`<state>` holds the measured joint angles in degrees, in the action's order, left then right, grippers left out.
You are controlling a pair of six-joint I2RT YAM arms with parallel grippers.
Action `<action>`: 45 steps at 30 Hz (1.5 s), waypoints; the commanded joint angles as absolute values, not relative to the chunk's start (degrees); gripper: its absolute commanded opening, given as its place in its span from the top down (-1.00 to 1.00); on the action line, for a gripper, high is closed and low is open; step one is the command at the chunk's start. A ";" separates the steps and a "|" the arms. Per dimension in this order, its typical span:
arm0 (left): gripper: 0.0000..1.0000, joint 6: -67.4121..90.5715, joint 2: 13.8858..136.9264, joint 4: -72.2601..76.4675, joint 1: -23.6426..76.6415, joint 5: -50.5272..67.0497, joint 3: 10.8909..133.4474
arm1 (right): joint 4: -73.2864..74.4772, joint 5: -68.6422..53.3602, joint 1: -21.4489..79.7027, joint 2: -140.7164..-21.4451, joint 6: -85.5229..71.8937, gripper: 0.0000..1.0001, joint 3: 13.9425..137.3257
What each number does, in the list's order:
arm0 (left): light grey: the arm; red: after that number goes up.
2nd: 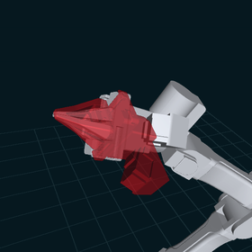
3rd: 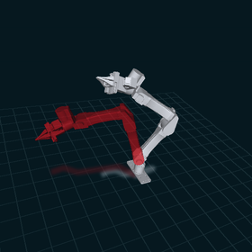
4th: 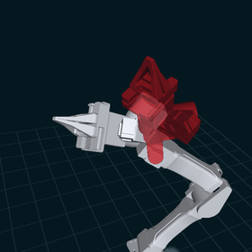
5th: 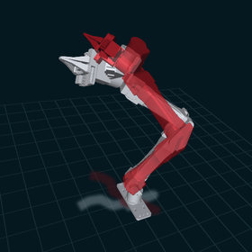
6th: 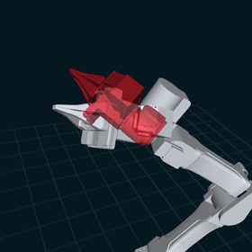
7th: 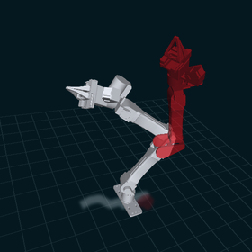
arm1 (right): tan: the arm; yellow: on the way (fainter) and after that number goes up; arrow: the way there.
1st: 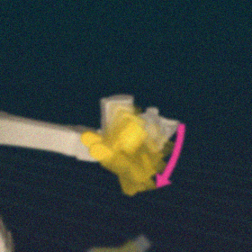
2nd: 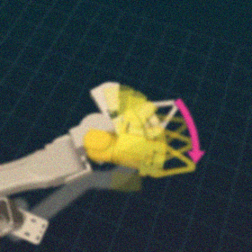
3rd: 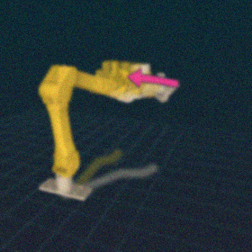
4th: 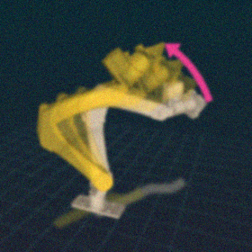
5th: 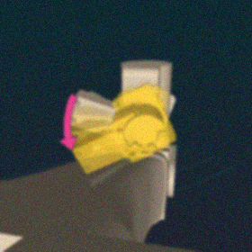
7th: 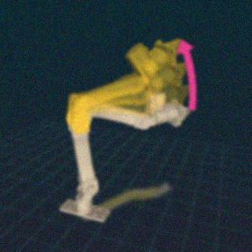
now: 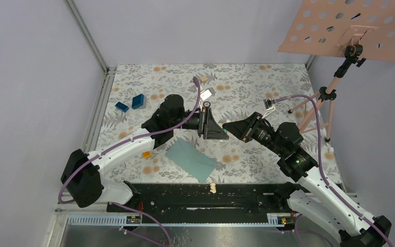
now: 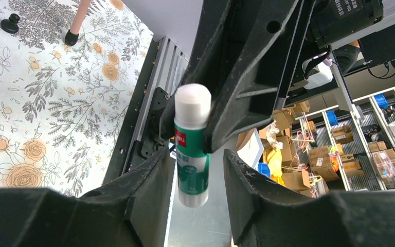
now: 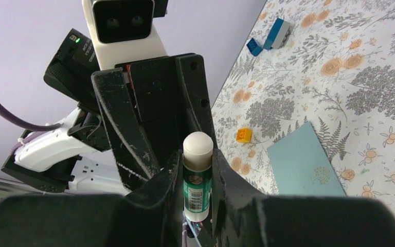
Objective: Place the letter into the envelope and seal it
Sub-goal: Screw the solid glue.
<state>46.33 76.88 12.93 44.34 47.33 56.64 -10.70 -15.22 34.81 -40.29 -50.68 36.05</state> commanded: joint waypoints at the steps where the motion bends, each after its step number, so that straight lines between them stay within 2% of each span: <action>1: 0.16 46.07 77.73 16.33 44.31 47.11 59.50 | -13.83 -17.92 34.63 -40.11 -51.14 1.00 37.67; 5: 0.17 49.99 78.64 20.54 43.52 46.98 58.49 | -12.70 -18.63 34.62 -39.89 -50.56 1.00 37.55; 7: 0.25 50.78 78.78 21.10 43.21 46.53 58.36 | -12.55 -18.51 34.62 -39.33 -50.55 1.00 37.09; 9: 0.48 51.34 78.84 21.37 42.83 46.28 58.21 | -11.71 -18.52 34.63 -38.87 -50.19 1.00 36.93; 11: 0.99 52.09 78.99 21.86 42.52 46.10 58.04 | -10.36 -18.53 34.57 -38.41 -49.54 1.00 37.22; 12: 1.00 52.57 79.01 22.30 42.34 46.15 57.81 | -9.22 -18.35 34.57 -38.02 -49.00 1.00 37.49; 13: 1.00 53.24 78.95 23.09 42.11 46.31 57.35 | -7.80 -17.74 34.62 -37.47 -48.22 0.74 37.90; 15: 1.00 54.45 78.42 24.57 41.65 46.31 56.53 | -4.31 -15.24 34.60 -35.42 -46.29 -0.08 38.95; 17: 1.00 55.78 77.59 25.94 40.98 46.16 55.72 | -0.99 -12.20 34.63 -32.76 -43.83 -0.41 40.36; 20: 1.00 60.30 75.24 31.04 39.22 45.30 54.15 | 2.89 -10.31 34.58 -30.17 -41.79 -0.47 42.00; 23: 1.00 65.93 72.68 39.28 37.58 43.78 53.24 | 1.11 -14.87 34.61 -29.86 -41.93 -0.37 41.86; 26: 1.00 71.63 71.90 47.83 36.60 43.55 53.99 | -12.89 -26.46 34.63 -31.83 -46.16 -0.38 39.11; 30: 1.00 83.99 74.47 64.20 36.31 44.86 55.89 | -36.97 -40.61 34.63 -40.87 -58.95 -0.48 37.58; 34: 1.00 97.04 79.62 81.18 36.09 43.91 57.69 | -61.81 -43.96 34.63 -48.50 -72.07 -0.51 37.19; 38: 1.00 98.33 80.44 82.90 36.21 43.37 58.53 | -74.94 -45.33 34.63 -54.67 -80.09 -0.51 39.16; 45: 1.00 97.76 78.23 82.44 36.21 43.47 59.62 | -81.68 -43.85 34.95 -61.39 -84.73 -0.48 42.62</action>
<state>96.55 80.77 76.31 36.40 44.58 57.08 -70.11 -42.76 34.50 -59.07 -79.79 38.59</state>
